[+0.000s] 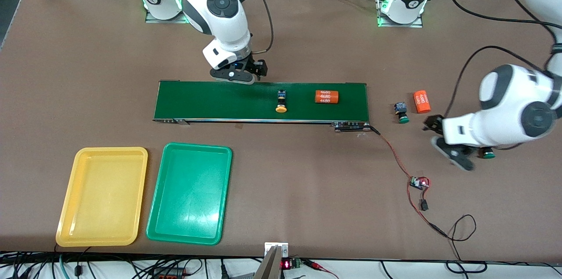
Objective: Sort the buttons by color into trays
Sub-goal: 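Grasp the yellow button on the conveyor with the right gripper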
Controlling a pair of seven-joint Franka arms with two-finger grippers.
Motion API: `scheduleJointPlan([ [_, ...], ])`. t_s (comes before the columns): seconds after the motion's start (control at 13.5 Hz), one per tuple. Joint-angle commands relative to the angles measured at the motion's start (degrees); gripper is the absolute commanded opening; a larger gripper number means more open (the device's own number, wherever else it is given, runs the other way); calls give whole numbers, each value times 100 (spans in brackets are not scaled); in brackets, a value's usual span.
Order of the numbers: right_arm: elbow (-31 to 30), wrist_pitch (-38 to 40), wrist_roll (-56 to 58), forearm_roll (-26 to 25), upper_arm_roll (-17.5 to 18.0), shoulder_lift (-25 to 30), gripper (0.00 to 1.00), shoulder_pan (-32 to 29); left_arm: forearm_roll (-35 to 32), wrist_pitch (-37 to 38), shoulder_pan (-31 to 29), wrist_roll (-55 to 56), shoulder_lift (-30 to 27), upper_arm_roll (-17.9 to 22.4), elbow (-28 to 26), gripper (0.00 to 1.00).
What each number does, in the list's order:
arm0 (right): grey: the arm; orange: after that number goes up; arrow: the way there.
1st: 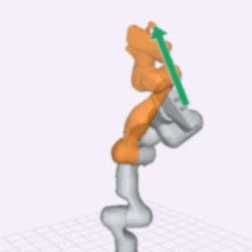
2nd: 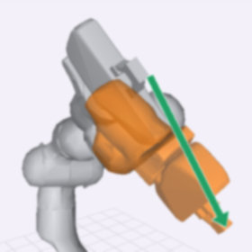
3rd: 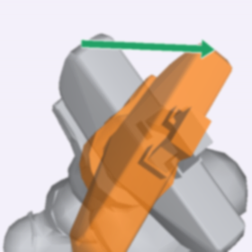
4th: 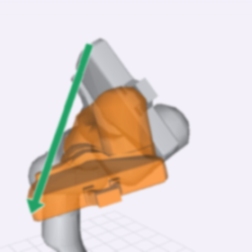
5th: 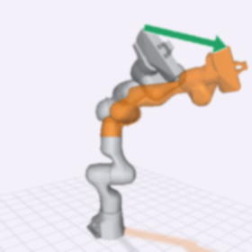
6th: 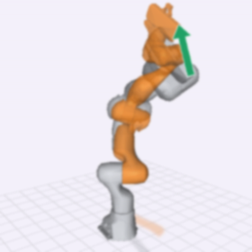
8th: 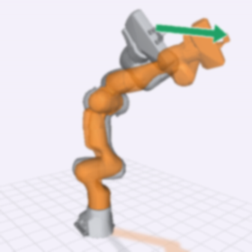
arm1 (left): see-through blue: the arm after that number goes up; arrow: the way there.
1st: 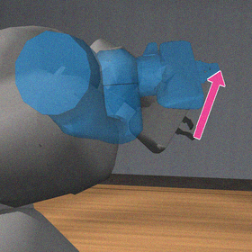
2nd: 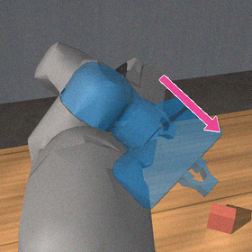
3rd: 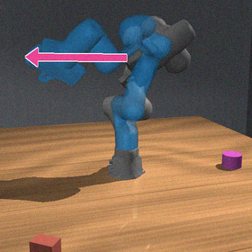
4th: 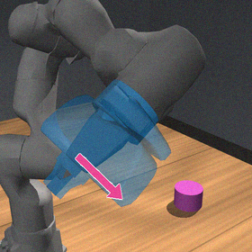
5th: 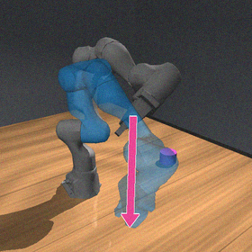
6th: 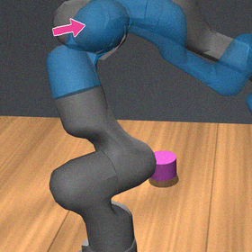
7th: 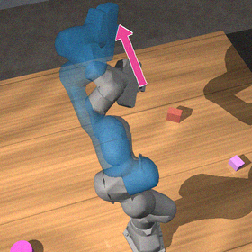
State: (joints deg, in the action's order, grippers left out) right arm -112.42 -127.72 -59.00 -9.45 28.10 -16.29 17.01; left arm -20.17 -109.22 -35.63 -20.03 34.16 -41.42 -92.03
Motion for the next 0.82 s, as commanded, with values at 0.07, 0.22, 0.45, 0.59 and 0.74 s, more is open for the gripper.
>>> scheduleJointPlan([
  [0.07,667,37,-322,-346,-305,-601,100,486,-197,129,197,913,239,774,596,100],
  [0.22,931,28,-322,-558,-349,-883,100,636,-101,76,74,861,564,1004,922,100],
  [0.45,1178,10,-331,-760,-507,-1200,100,960,-101,41,13,1935,626,1048,853,100],
  [0.59,1213,-16,-331,-787,-595,-1306,100,1040,-198,-38,82,2135,705,1065,696,100],
  [0.74,1213,-139,-331,-796,-647,-1402,100,1041,-224,-265,162,2214,872,1197,485,100],
])
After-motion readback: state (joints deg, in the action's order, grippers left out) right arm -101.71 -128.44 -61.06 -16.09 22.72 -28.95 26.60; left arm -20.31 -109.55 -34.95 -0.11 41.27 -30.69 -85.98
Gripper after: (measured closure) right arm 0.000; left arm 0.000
